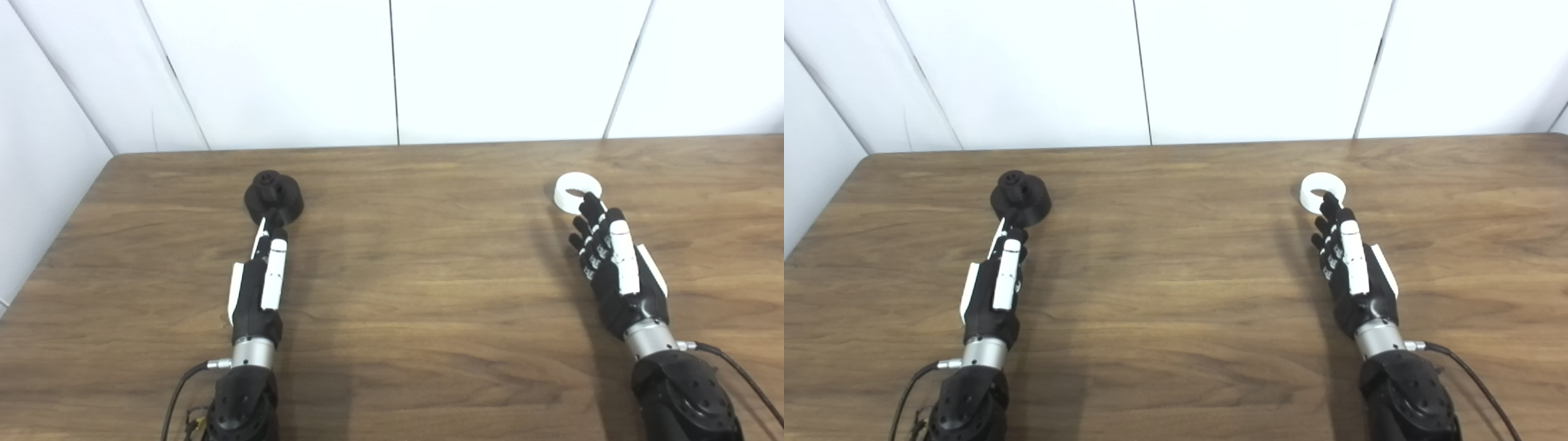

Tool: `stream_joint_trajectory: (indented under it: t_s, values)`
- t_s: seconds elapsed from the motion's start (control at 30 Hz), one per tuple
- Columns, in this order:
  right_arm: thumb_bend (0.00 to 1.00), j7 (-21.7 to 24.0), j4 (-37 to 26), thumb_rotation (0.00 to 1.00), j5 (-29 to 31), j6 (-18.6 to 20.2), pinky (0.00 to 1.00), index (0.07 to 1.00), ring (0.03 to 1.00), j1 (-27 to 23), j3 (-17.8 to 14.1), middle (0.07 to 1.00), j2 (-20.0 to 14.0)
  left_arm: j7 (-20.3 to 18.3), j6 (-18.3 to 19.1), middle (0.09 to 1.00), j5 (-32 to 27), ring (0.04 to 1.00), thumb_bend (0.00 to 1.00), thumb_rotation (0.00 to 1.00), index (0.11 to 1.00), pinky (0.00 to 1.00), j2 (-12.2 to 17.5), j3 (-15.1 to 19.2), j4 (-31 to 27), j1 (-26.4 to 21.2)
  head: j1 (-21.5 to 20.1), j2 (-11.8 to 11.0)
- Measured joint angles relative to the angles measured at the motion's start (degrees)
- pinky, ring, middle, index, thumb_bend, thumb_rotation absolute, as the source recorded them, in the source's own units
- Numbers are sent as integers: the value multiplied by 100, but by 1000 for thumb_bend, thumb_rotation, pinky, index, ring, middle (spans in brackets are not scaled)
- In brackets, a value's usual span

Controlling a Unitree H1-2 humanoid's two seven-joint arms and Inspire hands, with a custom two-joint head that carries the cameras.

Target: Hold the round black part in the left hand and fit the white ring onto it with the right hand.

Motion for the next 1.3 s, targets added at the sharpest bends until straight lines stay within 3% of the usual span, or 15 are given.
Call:
stream_joint_trajectory:
  t_s: [0.37,0.63,0.83,0.97,1.13,1.3]
  values:
    - [403,1,0,1000,7,0,1000,977,1000,-1,-13,1000,-7,-36,52,1000,92,1000,572,858,1000,1000,45,-46,0,7,9,9]
    - [415,21,0,1000,11,0,1000,976,1000,-2,-14,1000,-18,-14,91,988,256,990,539,731,993,993,75,-63,-16,22,26,9]
    - [435,21,1,1000,21,0,1000,978,1000,-11,-26,1000,-17,183,421,943,1182,934,669,562,980,911,280,-128,-386,101,97,9]
    - [420,50,33,1000,20,-1,1000,979,1000,-29,-15,1000,-19,190,836,929,1804,908,749,521,965,857,425,-170,-714,73,158,0]
    - [433,62,77,1000,21,-1,1000,980,1000,-42,-16,1000,-19,114,1285,963,2145,936,861,490,978,848,644,-132,-948,-128,176,0]
    - [428,74,122,1000,20,-1,1000,977,1000,-71,-14,1000,-20,-154,1680,964,2416,928,928,448,986,828,1135,-139,-976,-467,167,0]
